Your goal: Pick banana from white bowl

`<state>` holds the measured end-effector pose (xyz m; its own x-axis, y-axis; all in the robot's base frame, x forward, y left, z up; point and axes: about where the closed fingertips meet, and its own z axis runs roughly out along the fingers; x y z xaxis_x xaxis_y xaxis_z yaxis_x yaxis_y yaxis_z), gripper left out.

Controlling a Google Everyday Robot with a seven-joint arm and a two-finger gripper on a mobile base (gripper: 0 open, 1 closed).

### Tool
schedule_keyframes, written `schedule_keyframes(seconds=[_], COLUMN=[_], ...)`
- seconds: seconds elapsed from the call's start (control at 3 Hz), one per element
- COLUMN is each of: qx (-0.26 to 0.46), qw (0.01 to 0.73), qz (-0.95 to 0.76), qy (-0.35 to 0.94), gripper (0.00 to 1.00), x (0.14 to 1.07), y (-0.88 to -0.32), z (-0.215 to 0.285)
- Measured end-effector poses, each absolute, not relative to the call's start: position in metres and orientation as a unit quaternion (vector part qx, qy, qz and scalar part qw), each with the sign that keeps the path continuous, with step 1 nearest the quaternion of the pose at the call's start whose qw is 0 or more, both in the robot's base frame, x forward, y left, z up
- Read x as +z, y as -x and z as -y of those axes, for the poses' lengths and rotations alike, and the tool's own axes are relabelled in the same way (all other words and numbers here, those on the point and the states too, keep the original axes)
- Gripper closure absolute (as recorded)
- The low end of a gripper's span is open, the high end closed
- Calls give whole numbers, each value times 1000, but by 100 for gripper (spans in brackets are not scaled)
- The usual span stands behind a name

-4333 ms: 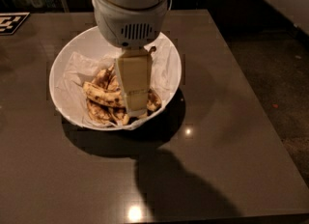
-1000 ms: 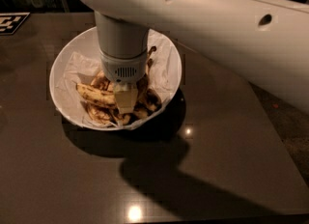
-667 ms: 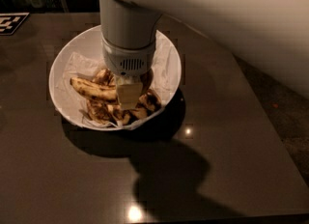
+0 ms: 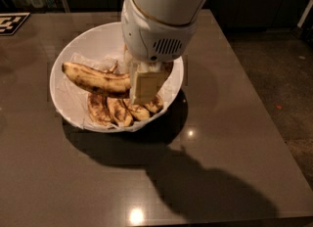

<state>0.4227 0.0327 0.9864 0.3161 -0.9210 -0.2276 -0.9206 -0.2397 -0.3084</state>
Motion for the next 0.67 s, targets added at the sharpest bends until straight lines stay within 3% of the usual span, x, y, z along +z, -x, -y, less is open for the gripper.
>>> schedule_keyframes(seconds=[0.67], qx=[19], qw=[194], qz=[-577], qy=[793], gripper=[100], x=[1008], y=[-384], z=[4])
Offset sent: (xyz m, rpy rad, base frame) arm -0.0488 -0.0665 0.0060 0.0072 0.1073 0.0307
